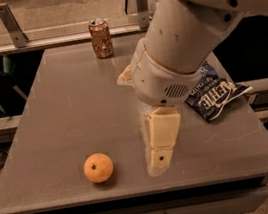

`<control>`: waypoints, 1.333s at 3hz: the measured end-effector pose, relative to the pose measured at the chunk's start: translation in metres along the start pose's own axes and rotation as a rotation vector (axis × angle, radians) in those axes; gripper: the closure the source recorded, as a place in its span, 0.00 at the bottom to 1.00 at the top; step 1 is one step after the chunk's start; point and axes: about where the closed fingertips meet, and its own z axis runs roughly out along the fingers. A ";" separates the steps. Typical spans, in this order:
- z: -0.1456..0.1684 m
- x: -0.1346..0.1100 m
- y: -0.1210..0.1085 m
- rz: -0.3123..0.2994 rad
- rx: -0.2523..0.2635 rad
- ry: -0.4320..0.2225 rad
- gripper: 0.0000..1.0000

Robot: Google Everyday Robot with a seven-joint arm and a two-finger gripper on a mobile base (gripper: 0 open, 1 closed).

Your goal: Move orange near blue chip bag

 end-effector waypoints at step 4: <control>0.100 -0.072 0.016 -0.093 -0.116 -0.279 0.00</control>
Offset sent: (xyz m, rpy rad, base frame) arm -0.0273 0.1055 -0.0422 0.2530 0.0907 0.2168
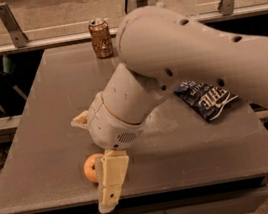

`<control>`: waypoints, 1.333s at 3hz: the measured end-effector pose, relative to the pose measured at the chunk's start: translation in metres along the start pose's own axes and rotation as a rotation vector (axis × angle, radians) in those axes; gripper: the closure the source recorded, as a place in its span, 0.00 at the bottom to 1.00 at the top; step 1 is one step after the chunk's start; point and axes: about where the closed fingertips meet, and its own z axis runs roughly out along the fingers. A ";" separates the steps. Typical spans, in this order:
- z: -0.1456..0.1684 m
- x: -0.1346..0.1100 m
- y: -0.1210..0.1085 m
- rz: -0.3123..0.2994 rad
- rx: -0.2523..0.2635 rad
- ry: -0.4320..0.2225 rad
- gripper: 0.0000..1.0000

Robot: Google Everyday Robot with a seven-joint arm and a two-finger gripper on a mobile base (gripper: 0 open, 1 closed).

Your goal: Move orange near blue chip bag

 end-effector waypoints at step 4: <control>0.013 0.018 -0.006 0.072 0.005 -0.025 0.88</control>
Offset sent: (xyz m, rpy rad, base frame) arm 0.0092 0.0037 -0.0436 0.0305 0.0815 -0.0350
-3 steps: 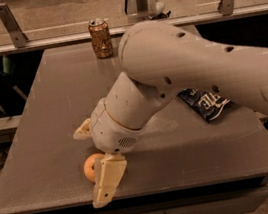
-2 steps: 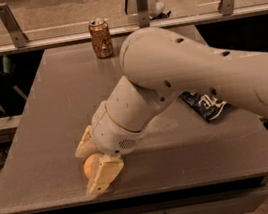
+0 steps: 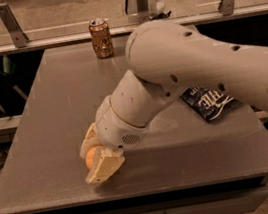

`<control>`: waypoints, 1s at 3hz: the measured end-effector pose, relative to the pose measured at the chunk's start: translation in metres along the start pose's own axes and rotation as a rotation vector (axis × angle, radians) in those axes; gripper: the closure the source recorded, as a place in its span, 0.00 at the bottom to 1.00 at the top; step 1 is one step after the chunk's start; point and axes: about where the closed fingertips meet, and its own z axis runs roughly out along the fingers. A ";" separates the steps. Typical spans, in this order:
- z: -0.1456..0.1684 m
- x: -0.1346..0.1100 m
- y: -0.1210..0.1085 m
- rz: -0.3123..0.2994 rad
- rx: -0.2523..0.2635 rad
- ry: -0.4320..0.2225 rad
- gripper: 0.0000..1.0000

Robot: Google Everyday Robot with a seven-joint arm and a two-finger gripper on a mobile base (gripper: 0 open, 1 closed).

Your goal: Move orange near blue chip bag

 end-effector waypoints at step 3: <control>-0.043 0.005 -0.015 0.007 0.095 0.033 1.00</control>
Offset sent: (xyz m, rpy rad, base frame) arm 0.0101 -0.0137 0.0228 -0.0052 -0.0390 -0.0292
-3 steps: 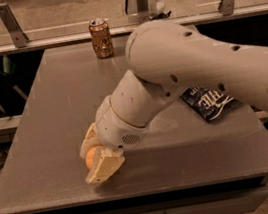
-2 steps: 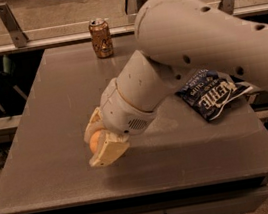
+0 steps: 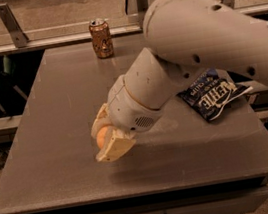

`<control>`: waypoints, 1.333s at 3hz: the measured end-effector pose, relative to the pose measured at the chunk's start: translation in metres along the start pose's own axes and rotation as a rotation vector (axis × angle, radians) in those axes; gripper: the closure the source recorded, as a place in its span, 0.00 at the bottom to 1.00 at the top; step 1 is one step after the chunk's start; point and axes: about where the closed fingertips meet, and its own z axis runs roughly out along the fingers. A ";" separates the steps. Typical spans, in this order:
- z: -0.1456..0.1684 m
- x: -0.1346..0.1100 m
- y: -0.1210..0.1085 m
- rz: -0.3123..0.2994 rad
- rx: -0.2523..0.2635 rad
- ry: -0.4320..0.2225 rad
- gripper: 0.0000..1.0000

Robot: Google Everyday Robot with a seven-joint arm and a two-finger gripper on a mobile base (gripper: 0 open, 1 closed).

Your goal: Move orange near blue chip bag

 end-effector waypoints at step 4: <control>-0.052 0.105 -0.117 0.011 0.166 0.032 1.00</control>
Offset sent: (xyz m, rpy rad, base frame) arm 0.1274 -0.0805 0.0166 0.0047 -0.1574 -0.1087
